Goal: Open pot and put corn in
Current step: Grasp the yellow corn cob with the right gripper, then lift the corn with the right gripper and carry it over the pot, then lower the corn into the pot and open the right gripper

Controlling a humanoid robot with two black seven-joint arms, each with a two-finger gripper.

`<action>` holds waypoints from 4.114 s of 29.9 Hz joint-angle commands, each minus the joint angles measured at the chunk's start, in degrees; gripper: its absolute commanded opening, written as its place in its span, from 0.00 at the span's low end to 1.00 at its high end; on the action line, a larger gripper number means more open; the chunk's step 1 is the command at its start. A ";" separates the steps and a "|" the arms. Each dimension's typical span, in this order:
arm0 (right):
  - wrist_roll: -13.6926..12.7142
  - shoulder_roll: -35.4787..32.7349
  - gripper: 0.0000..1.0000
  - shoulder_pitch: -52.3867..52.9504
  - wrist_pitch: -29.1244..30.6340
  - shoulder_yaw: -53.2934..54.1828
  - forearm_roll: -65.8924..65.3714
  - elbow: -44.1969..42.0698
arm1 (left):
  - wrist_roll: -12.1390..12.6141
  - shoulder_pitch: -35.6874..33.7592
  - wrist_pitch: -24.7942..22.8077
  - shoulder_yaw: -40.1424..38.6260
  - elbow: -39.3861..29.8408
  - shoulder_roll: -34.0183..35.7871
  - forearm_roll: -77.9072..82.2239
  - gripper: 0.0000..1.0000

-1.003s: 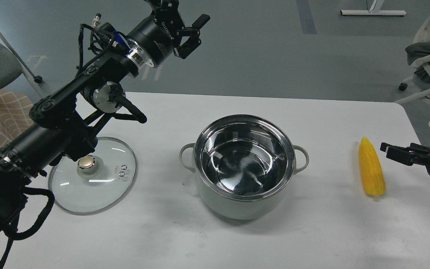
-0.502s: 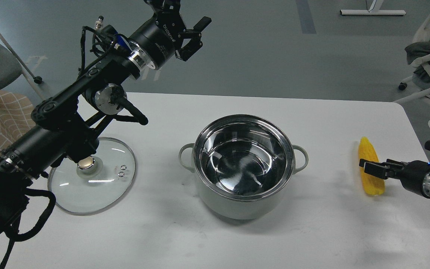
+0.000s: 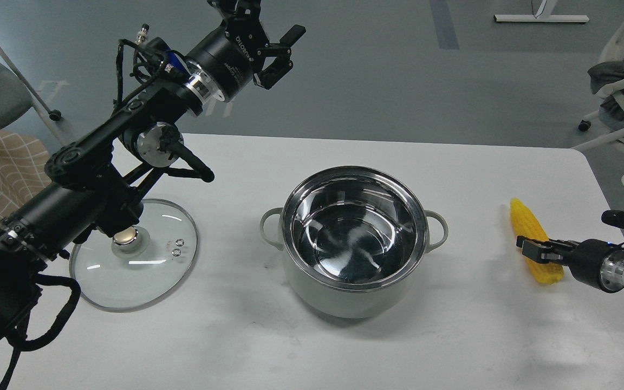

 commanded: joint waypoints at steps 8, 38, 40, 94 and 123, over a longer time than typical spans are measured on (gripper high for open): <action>0.01 -3.67 0.00 2.08 0.16 -0.01 0.26 4.63 | 0.00 0.03 0.09 -0.43 -0.09 0.02 -0.05 0.94; -0.08 -8.87 0.00 31.95 5.78 -10.37 1.40 12.37 | 0.09 -0.59 0.44 -0.26 -0.09 -1.39 0.04 0.94; -0.08 -7.91 0.00 33.71 5.78 -11.52 1.40 12.46 | 0.09 -0.59 0.44 -0.17 -0.09 -1.39 0.04 0.94; 0.01 12.67 0.06 25.29 10.93 -20.23 -13.56 28.63 | 0.18 0.29 0.53 -2.28 -0.18 0.19 0.39 0.94; 0.27 12.32 0.55 23.71 10.93 -20.84 -13.56 29.25 | 0.09 0.38 0.53 -2.72 -0.18 0.28 0.39 0.94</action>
